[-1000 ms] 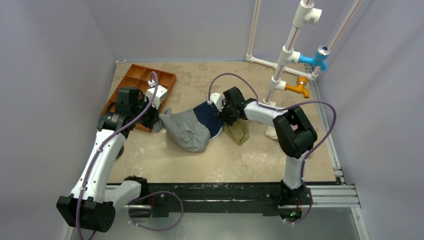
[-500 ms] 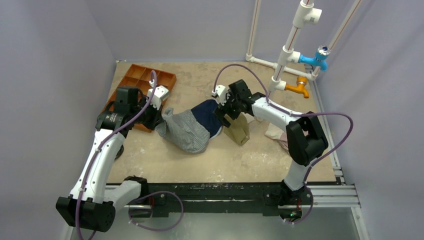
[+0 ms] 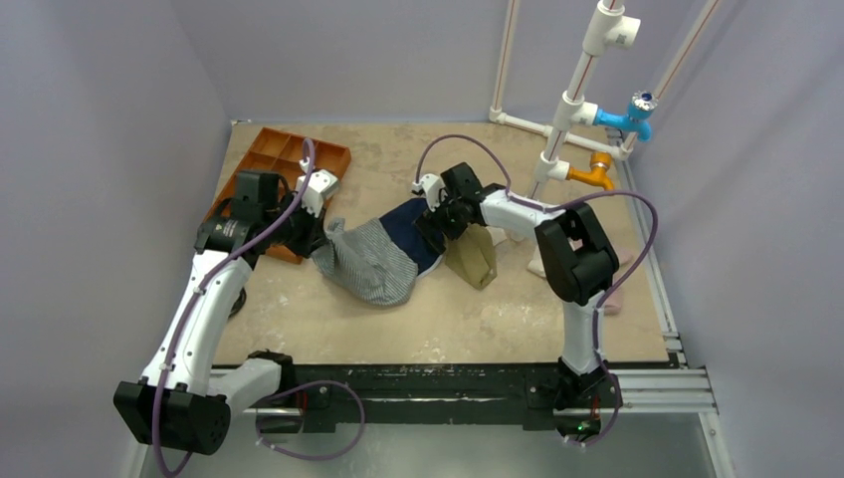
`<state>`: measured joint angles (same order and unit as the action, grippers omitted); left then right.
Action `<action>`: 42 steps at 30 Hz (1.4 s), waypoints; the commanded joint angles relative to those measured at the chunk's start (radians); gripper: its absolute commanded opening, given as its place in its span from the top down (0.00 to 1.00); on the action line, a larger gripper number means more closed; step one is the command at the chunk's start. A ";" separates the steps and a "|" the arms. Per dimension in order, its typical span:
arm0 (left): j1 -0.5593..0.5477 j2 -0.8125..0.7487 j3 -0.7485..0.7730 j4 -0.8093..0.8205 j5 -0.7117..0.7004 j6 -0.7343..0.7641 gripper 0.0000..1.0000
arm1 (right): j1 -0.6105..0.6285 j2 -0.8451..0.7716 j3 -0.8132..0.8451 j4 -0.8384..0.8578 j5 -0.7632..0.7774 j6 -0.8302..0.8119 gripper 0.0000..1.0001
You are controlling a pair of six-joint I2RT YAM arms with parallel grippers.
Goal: Roll the underwear
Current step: Move the underwear to the center of the board.
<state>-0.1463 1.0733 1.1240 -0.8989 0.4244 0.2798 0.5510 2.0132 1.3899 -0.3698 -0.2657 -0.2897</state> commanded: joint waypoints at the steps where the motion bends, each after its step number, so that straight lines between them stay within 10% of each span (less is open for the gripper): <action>1: 0.002 0.001 0.025 0.036 0.017 -0.008 1.00 | 0.015 0.002 -0.051 0.013 0.061 0.021 0.02; 11: 0.002 0.000 0.021 0.042 -0.012 -0.004 1.00 | 0.020 0.029 -0.060 0.038 0.249 0.009 0.65; 14: 0.002 -0.001 0.015 0.049 -0.027 -0.002 1.00 | 0.020 0.046 -0.019 0.032 0.321 0.006 1.00; 42: 0.003 -0.080 0.094 0.099 0.165 -0.033 1.00 | -0.176 0.273 0.511 0.060 0.864 -0.181 1.00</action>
<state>-0.1459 0.9836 1.2190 -0.8597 0.5335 0.2687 0.3794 2.2692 1.8553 -0.3580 0.4931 -0.4160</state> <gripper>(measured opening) 0.009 0.031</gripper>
